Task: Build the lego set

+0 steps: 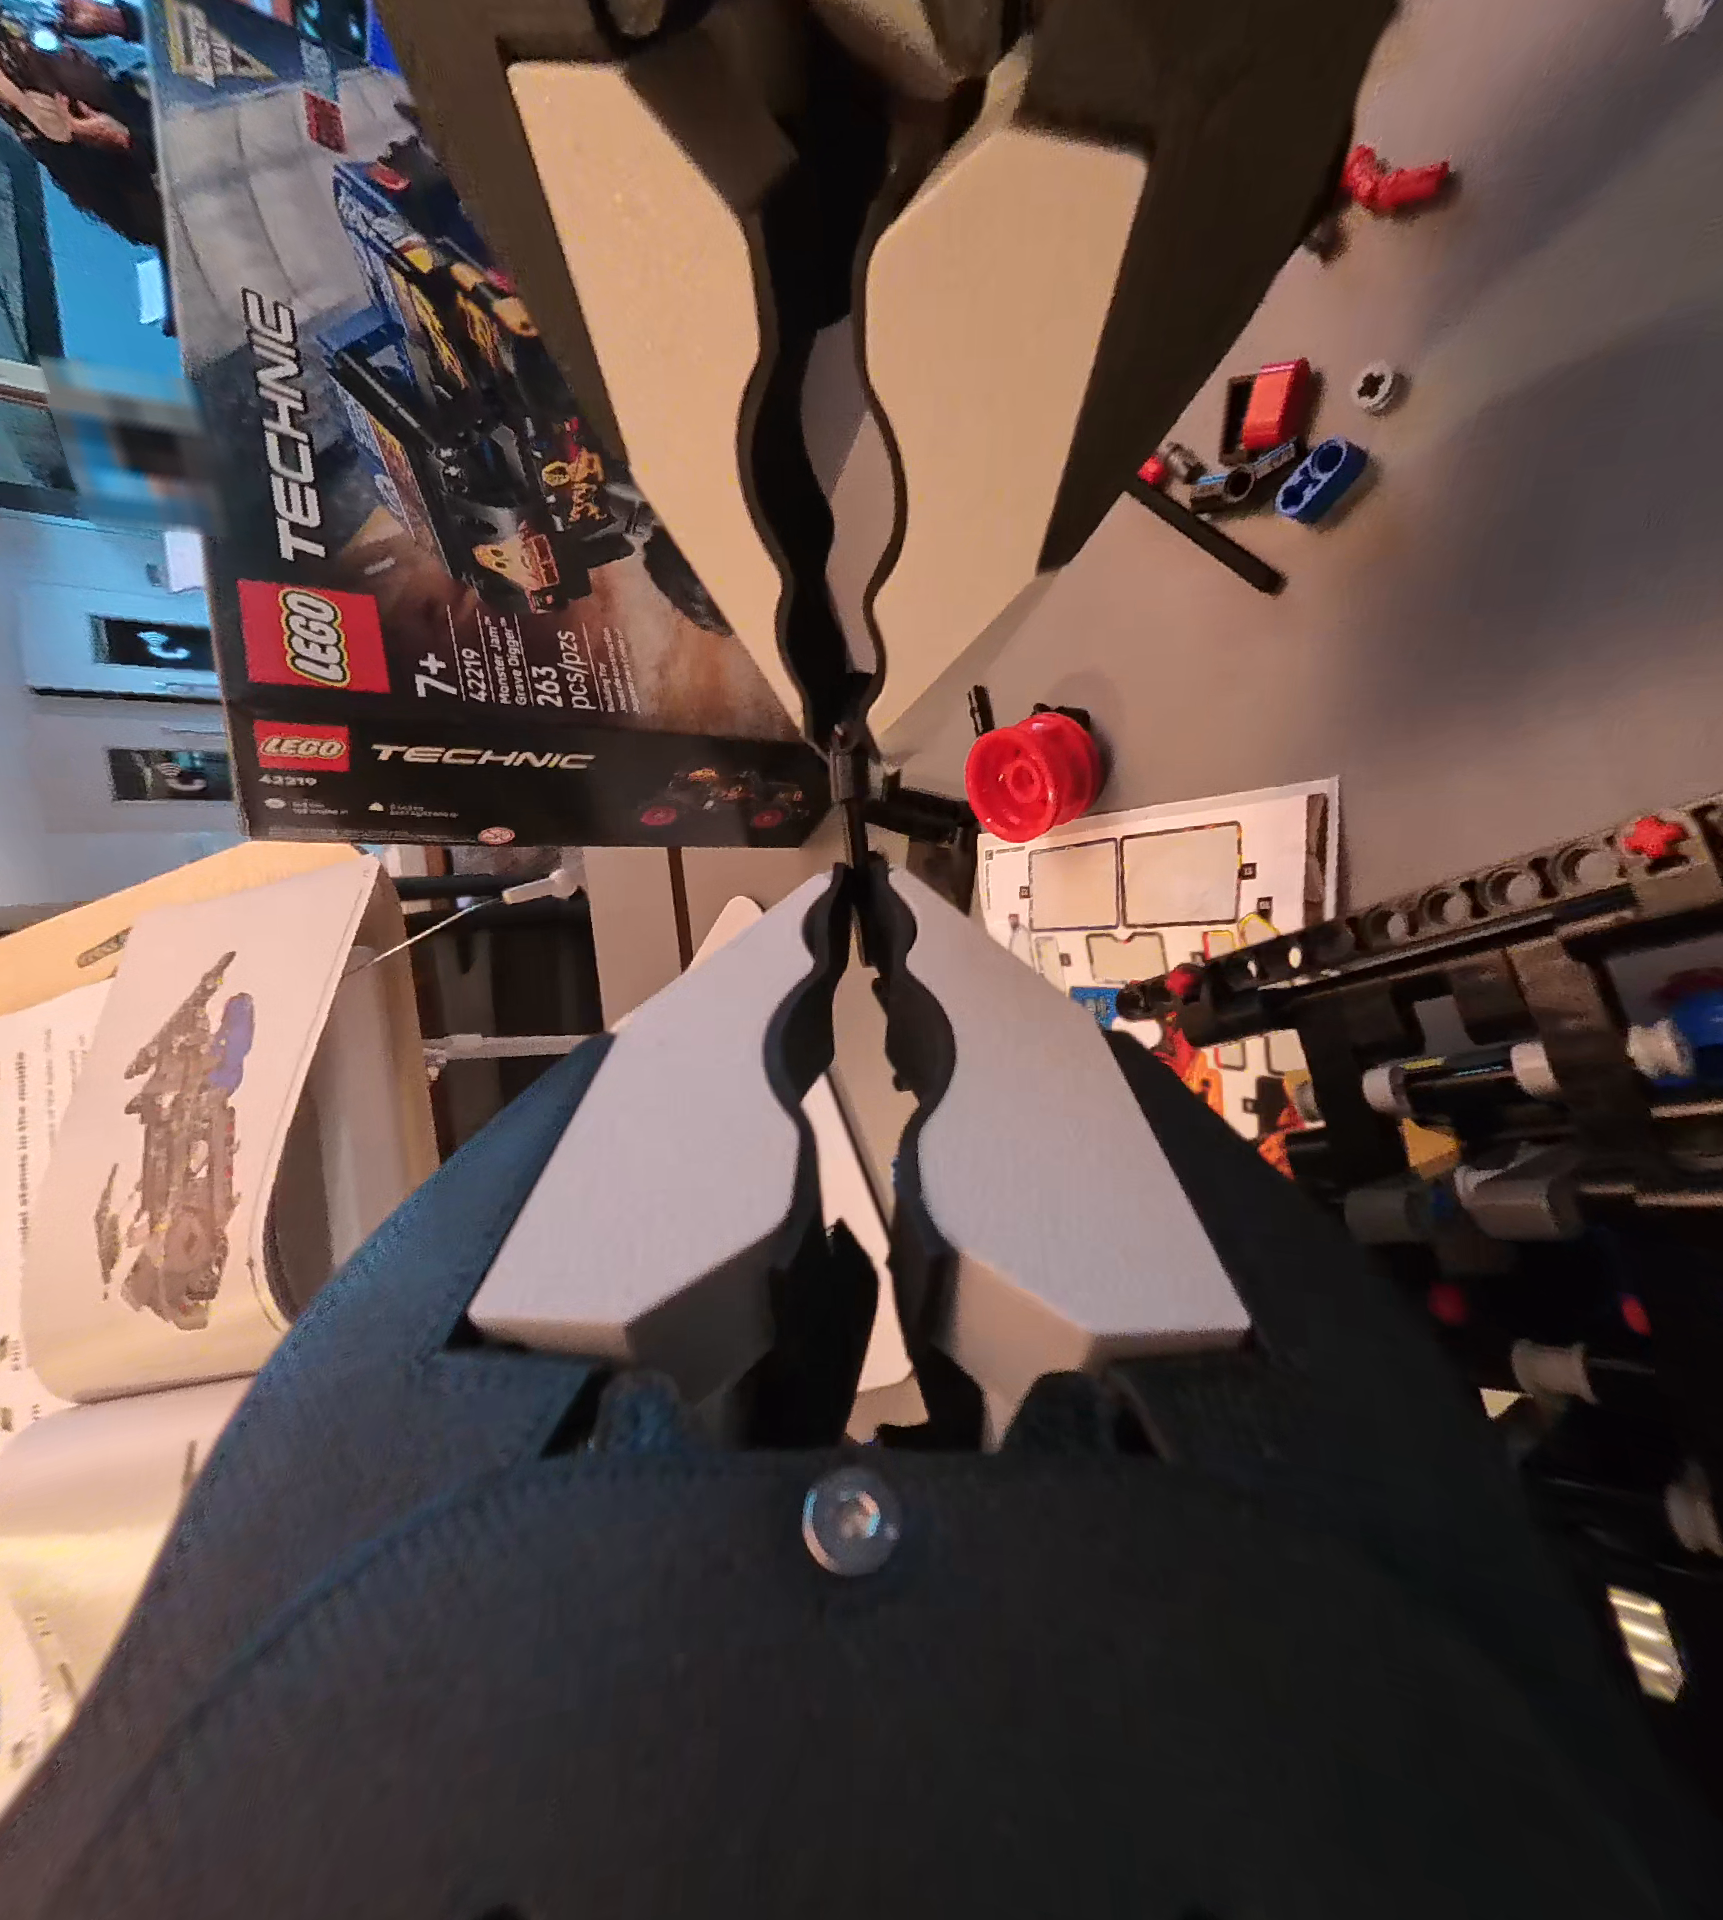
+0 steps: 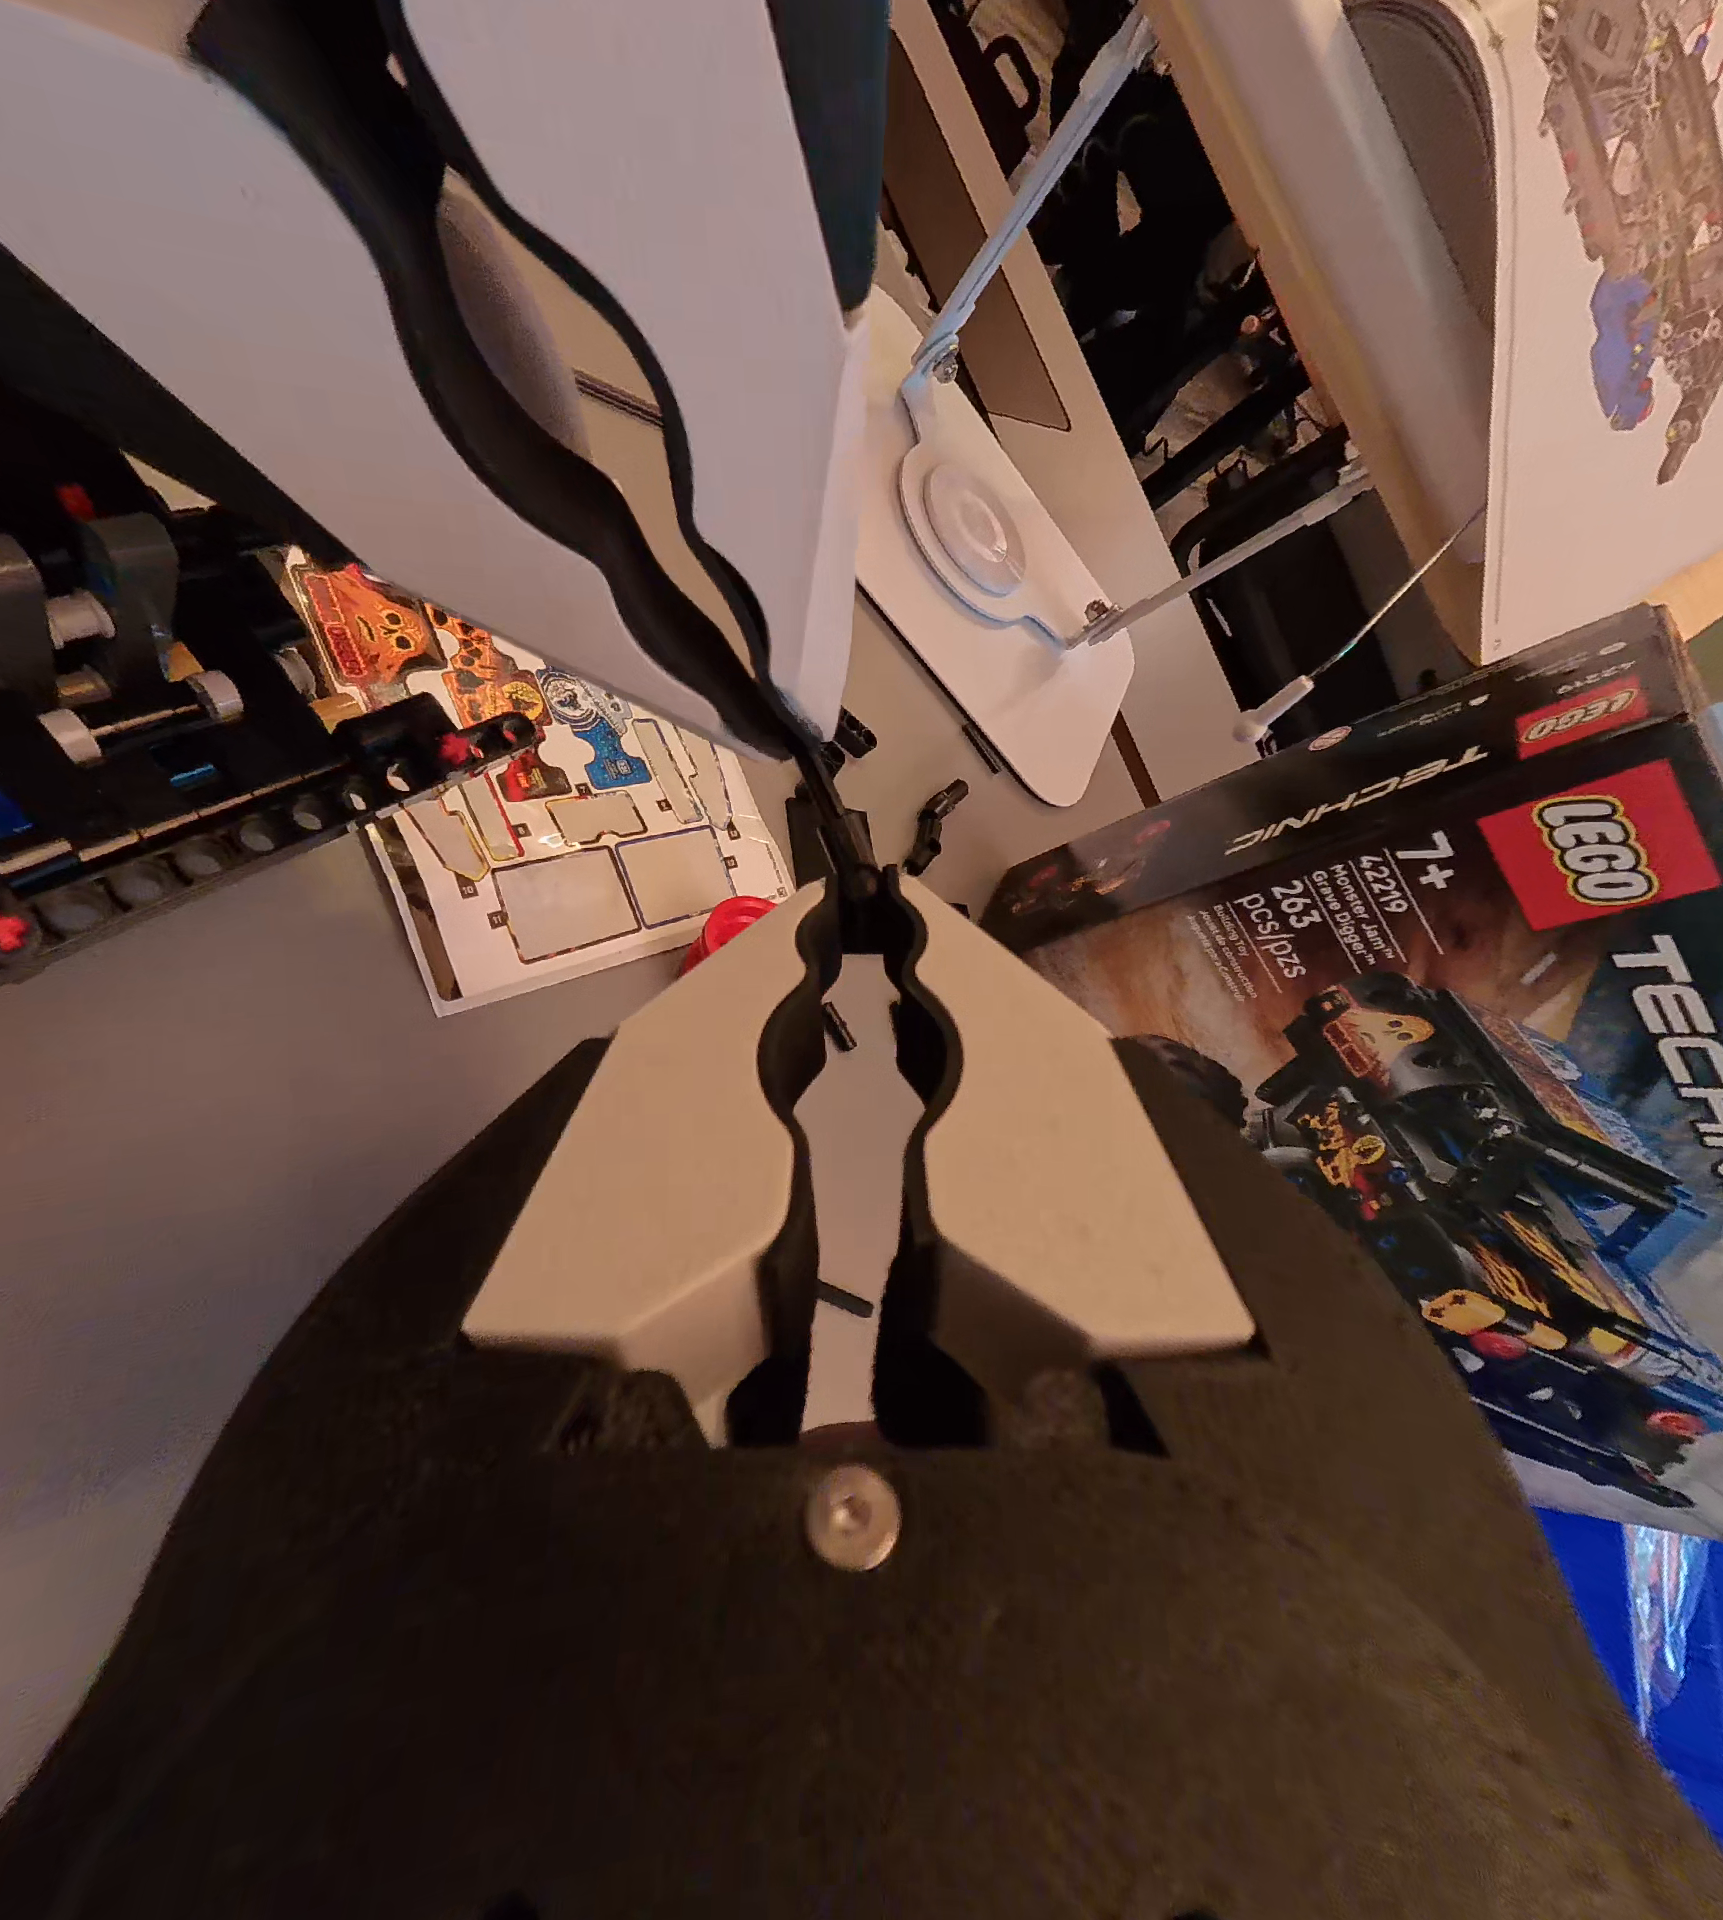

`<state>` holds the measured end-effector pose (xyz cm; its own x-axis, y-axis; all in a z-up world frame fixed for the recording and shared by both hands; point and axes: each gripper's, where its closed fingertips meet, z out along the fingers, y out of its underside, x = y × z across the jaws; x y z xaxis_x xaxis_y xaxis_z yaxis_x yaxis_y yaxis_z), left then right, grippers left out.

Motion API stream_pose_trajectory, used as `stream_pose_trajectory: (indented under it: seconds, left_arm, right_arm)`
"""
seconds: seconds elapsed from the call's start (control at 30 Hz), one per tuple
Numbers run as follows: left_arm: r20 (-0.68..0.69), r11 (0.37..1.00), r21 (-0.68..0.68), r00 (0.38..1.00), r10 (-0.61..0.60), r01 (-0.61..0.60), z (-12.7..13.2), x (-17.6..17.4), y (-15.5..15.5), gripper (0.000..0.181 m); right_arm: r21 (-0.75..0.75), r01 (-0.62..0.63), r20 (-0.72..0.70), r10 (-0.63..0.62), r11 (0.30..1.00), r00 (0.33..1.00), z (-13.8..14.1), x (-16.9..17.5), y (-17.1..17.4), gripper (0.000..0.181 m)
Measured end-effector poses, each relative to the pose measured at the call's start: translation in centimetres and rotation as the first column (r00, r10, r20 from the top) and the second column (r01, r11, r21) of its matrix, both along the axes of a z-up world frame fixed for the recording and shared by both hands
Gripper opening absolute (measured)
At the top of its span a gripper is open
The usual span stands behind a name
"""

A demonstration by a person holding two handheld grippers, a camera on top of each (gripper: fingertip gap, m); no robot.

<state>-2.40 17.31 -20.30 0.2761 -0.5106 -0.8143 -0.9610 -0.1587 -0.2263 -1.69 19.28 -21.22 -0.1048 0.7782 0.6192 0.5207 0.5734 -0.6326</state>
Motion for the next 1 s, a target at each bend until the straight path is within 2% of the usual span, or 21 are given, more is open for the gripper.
stream_pose_trajectory:
  seconds: [0.13,0.43,0.63,1.0]
  left_arm:
    - [-0.06,1.0,0.018,0.998,-0.008,0.01,0.2,0.0,0.0,0.001]
    - [-0.232,0.995,0.052,0.97,-0.076,0.09,0.0,0.5,0.2,0.0]
    - [-0.28,0.984,0.089,0.952,-0.122,0.152,0.8,1.1,0.1,0.001]
    - [-0.259,0.967,0.128,0.949,-0.183,0.221,1.5,1.9,-0.8,0.0]
  right_arm:
    - [0.001,0.003,-0.003,-0.003,1.0,1.0,0.1,0.0,0.1,0.005]
    - [-0.184,-0.007,0.019,0.01,0.983,1.0,-0.6,0.3,0.0,0.005]
    - [-0.324,-0.069,-0.029,0.063,0.944,0.998,-0.1,0.7,-0.5,0.005]
    - [-0.385,-0.142,-0.07,0.124,0.912,0.99,0.8,1.1,-1.4,0.005]
